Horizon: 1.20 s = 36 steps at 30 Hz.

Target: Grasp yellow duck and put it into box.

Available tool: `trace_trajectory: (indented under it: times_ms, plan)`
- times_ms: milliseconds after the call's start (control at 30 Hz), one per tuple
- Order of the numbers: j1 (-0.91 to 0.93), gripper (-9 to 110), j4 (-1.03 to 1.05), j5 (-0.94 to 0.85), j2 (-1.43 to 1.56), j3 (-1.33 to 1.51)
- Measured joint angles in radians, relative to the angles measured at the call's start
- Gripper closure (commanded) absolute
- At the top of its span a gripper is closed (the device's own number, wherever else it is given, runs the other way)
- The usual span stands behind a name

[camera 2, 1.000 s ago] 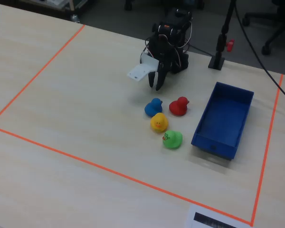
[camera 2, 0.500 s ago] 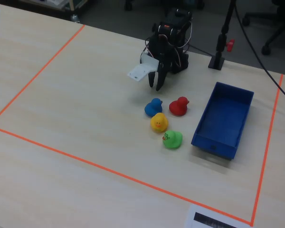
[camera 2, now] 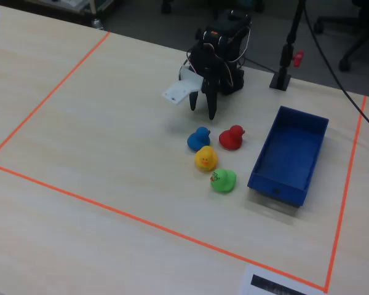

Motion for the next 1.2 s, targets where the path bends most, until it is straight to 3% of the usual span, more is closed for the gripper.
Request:
trace_trajectory:
  times_ms: [300,567,867,1200]
  plan:
    - [-0.117,56,-0.103,0.127,-0.710,-0.701]
    - [-0.215,58,-0.103,0.118,-1.298,-1.190]
    - [-0.216,58,-0.132,0.003,-1.586,-1.266]
    - [-0.281,58,-0.239,0.046,-1.640,-1.229]
